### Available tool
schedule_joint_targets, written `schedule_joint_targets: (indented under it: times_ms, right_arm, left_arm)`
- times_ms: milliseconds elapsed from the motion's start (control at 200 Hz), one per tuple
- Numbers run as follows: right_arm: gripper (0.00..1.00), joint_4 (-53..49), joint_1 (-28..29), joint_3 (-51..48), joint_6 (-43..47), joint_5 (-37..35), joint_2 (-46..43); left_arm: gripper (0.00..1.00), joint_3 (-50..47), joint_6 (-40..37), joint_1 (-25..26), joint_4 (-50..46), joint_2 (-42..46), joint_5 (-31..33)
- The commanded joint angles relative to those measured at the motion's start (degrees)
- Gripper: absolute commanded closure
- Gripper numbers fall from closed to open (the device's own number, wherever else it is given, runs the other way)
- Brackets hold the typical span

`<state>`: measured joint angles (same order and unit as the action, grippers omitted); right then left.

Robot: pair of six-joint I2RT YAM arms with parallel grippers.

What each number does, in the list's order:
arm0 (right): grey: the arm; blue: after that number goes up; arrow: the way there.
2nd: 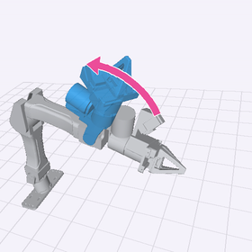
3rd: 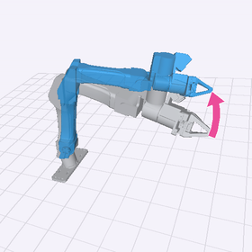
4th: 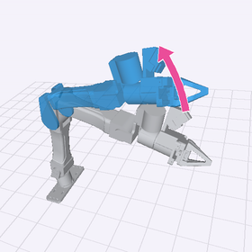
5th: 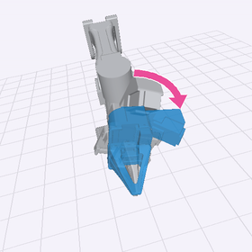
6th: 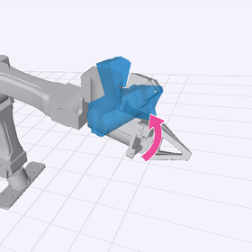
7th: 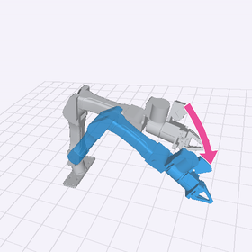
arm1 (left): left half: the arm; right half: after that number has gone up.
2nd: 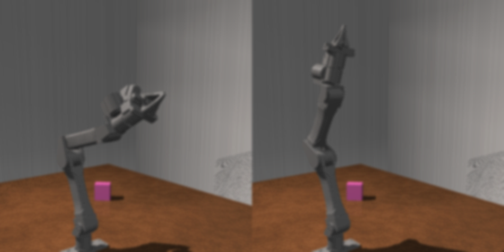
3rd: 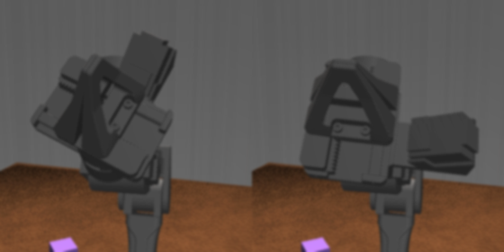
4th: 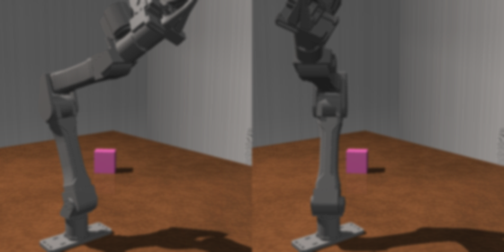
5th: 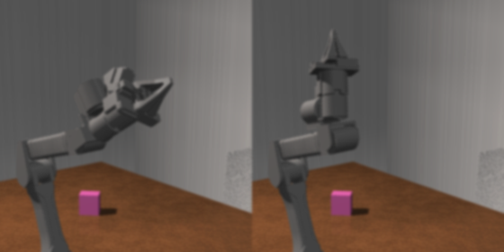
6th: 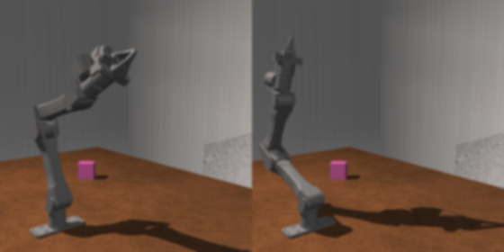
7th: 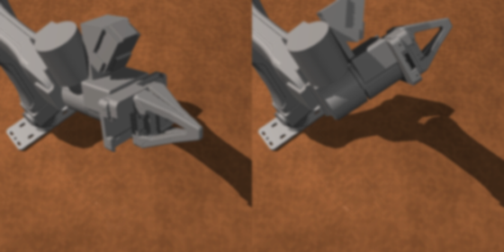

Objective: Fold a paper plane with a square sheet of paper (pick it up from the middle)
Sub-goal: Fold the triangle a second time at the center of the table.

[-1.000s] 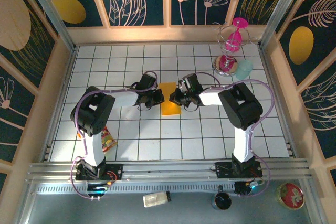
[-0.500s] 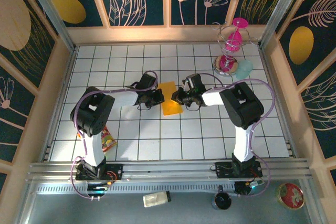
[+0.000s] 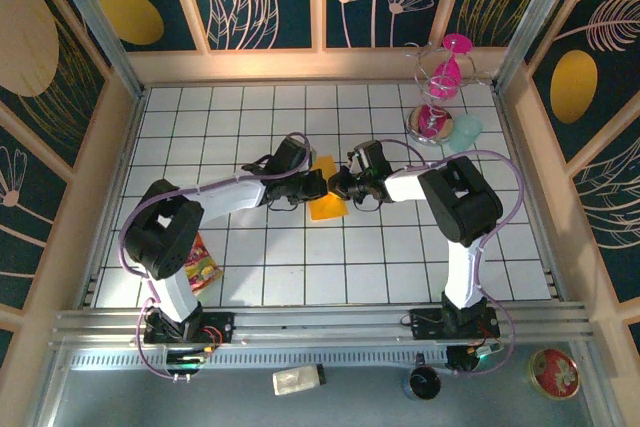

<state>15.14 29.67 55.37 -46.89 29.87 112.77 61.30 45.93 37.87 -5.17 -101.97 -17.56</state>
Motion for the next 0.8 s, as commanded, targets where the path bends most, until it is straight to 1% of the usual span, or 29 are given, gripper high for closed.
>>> schedule_joint_targets:
  times_ms: [0, 135, 400, 796]
  right_arm:
    - [1.0, -7.05, 0.03, -0.8, -0.32, -2.36, 1.92]
    - [1.0, -7.14, 0.04, -0.75, -0.59, -2.18, 2.1]
    - [1.0, -6.61, 0.04, -0.84, -1.32, -1.31, 2.5]
    - [1.0, -6.53, 0.06, -0.97, -1.49, -1.13, 2.79]
  left_arm:
    - [1.0, -1.05, 0.63, 0.26, -0.69, -1.78, -1.52]
    - [1.0, 0.06, 0.06, 0.79, -1.36, -3.59, -2.9]
    - [1.0, 1.24, -0.98, 1.33, -2.74, -5.96, -2.78]
    - [1.0, 3.96, -2.39, 1.6, -4.4, -9.17, -0.99]
